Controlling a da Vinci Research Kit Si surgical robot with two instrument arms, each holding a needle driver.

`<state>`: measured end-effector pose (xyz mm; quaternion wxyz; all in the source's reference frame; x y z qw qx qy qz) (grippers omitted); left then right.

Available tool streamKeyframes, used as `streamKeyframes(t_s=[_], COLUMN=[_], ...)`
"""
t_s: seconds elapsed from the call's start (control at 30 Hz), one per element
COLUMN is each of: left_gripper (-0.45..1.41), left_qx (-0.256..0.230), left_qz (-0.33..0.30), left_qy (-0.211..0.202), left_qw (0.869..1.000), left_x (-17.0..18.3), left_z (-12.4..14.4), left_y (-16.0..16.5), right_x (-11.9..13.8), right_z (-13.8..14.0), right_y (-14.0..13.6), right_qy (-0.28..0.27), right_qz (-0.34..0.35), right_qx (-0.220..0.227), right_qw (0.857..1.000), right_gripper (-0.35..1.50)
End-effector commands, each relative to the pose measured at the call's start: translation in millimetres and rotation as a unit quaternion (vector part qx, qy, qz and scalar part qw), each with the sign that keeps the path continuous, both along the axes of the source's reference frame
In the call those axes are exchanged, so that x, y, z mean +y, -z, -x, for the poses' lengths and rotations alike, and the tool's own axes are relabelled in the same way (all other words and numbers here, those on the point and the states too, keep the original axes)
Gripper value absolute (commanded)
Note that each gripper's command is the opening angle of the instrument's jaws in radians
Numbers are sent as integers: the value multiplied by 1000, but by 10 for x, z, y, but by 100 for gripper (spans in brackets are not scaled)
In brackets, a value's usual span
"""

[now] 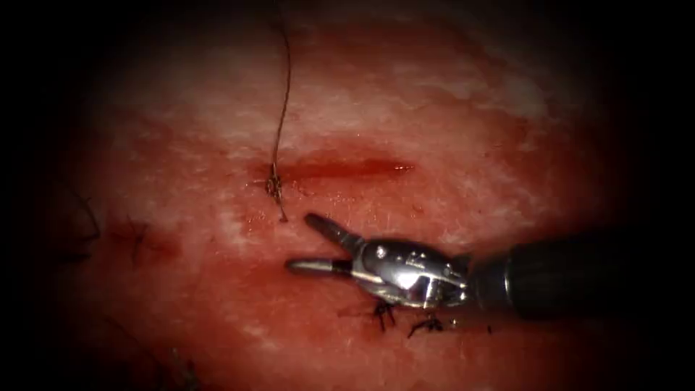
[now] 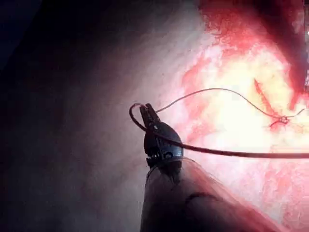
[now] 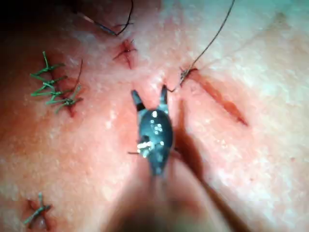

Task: Wound Closure

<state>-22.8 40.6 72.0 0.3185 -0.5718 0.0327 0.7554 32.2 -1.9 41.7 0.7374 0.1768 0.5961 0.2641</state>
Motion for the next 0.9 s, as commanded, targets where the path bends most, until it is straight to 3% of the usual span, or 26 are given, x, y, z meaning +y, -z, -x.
streamKeyframes(t_s=[0.03, 0.17, 0.43, 0.63, 0.9], left_gripper=[-45, -45, -45, -45, -45], left_qx=[-4, -14, -24, -29, -34], left_qz=[-2, -7, -13, -9, -3], left_qy=[-2, -11, -22, -34, -45], left_qw=[1000, 1000, 999, 999, 998], left_x=[-4, -19, -46, -60, -67], left_z=[7, 11, 15, 19, 23], left_y=[-1, 23, 70, 110, 141], right_x=[-1, 17, 58, 87, 88], right_z=[-4, -4, -6, -33, -76], right_y=[0, -2, -36, -62, -86], right_qy=[-6, -24, -77, -82, -67], right_qz=[-3, -5, -55, -70, -74], right_qx=[-4, -16, -40, -37, -27], right_qw=[1000, 1000, 995, 993, 995], right_gripper=[120, 116, 115, 120, 123])
